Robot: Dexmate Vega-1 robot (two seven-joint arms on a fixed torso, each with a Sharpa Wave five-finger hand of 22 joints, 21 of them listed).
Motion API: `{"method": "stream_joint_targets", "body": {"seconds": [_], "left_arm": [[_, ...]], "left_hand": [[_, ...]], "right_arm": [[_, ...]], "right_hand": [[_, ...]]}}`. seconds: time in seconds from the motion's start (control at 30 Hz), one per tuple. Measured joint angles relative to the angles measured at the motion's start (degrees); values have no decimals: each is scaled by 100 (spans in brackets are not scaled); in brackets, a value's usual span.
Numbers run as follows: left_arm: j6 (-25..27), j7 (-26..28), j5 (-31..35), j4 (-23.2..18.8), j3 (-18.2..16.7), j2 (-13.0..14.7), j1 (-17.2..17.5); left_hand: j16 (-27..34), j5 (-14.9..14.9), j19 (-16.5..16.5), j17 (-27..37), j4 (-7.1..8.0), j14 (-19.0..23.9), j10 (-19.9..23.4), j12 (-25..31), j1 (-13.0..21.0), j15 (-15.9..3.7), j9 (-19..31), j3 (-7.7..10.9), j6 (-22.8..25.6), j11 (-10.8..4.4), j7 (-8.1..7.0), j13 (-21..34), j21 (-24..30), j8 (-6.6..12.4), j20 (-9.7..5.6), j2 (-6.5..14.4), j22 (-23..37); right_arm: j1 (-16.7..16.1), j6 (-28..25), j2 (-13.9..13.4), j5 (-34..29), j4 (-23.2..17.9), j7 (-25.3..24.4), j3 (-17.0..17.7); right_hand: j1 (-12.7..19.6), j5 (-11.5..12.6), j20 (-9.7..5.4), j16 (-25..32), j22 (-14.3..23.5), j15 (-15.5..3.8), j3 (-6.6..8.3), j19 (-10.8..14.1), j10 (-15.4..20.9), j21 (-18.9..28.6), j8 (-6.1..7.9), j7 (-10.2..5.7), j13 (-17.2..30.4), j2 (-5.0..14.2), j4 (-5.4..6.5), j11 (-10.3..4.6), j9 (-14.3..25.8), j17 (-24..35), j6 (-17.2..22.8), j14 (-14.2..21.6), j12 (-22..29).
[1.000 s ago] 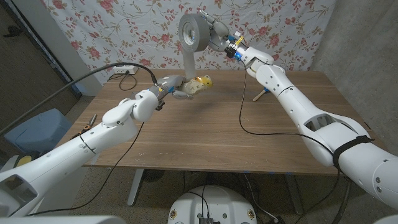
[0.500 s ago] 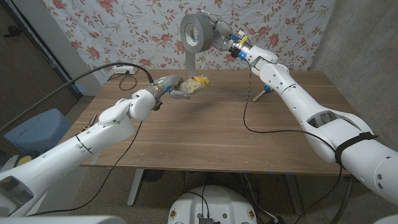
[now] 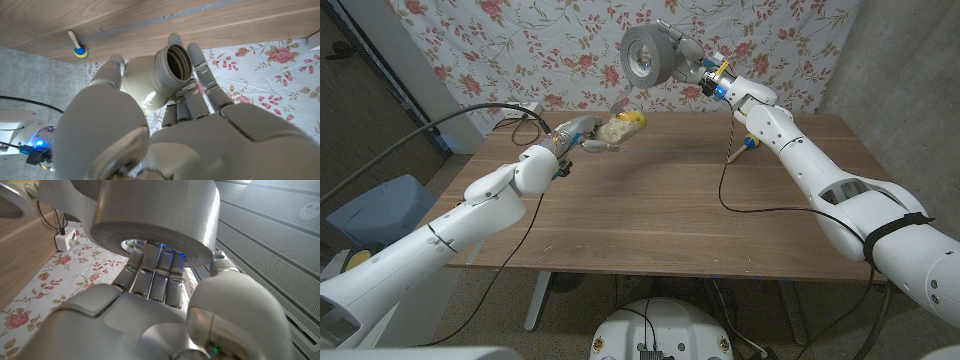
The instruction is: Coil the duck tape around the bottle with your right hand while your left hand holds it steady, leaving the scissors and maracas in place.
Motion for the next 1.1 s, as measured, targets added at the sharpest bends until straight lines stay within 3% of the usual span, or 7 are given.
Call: {"method": "stream_joint_targets", "body": {"seconds": [0.17, 0.3, 0.57, 0.87, 0.9, 0.97, 1.1], "left_arm": [[490, -30, 275, -65, 315, -39, -208], [980, -43, 569, -71, 497, -142, -327], [1693, 492, 855, 39, 642, -692, -359], [1787, 1884, 532, 224, 224, -1489, -62], [1770, 1965, 506, 261, 169, -1617, -27], [1736, 2220, 429, 287, 142, -1688, -8], [1735, 2939, 320, 455, 78, -2056, 34]], "left_hand": [[-1, 17, 20, 17, 0, 0, 19, -7, 0, 0, 11, 0, 0, -5, 0, 36, 0, 0, -20, 0, 0], [-4, 110, 20, 33, 1, 1, 30, -8, -1, 1, 30, -1, 0, -10, 0, 37, 0, 0, -20, 1, 0], [-20, 113, 41, 97, 1, 11, 53, -29, -1, 11, 53, -1, 0, 9, 0, 22, 0, 3, 1, 1, -1], [-20, 126, 102, 159, 0, 22, 114, -91, -7, 21, 54, 0, 0, 10, 0, -5, 26, 66, -1, 7, -1], [-20, 126, 102, 160, 0, 22, 139, -94, -7, 21, 54, 0, 0, 26, 0, -5, 26, 140, -1, 7, -1], [-20, 126, 102, 170, 0, 22, 163, -95, -7, 21, 54, 0, 0, 21, 0, -22, 47, 156, -1, 7, -1], [-19, 106, 163, 186, -40, 22, 206, -139, -7, 21, 48, 40, 0, -22, -1, -55, 77, 503, -21, 7, 21]], "right_arm": [[-57, 37, -72, -2, -145, -85, 48], [-130, 70, -155, -9, -311, -153, 85], [-225, 119, -261, -11, -476, -221, 121], [-261, 164, -306, 15, -437, -155, 130], [-261, 165, -306, 16, -437, -154, 130], [-261, 182, -293, 31, -367, -112, 130], [-225, 207, -263, 42, -282, -40, 125]], "right_hand": [[0, -1, 31, 22, -26, 0, 0, -31, 0, 66, 0, 0, 5, 0, 0, 0, 15, 0, 0, 0, 0], [-1, -13, 10, 36, -44, 0, 71, -51, 1, 102, 0, 0, -1, 1, 71, 1, 76, 0, 0, 0, 0], [-23, -14, 10, 44, -79, 0, 102, -51, 1, 166, 1, 0, -42, 23, 102, 1, 52, 0, 0, 0, 21], [-23, -20, 40, 86, -106, 0, 103, -81, 1, 211, 1, 1, -44, 23, 103, 1, 21, 1, 1, 0, 39], [-23, -22, 40, 88, -106, 0, 103, -81, 1, 211, 1, 8, -44, 23, 103, 1, 20, 1, 8, 0, 39], [-23, -14, 40, 88, -108, 0, 103, -81, 1, 239, 1, 22, -44, 23, 103, 1, 20, 2, 22, 0, 39], [-23, -1, 30, 89, -133, 0, 124, -91, 2, 255, 36, 22, -44, 23, 124, 2, 20, 5, 22, 0, 63]]}}
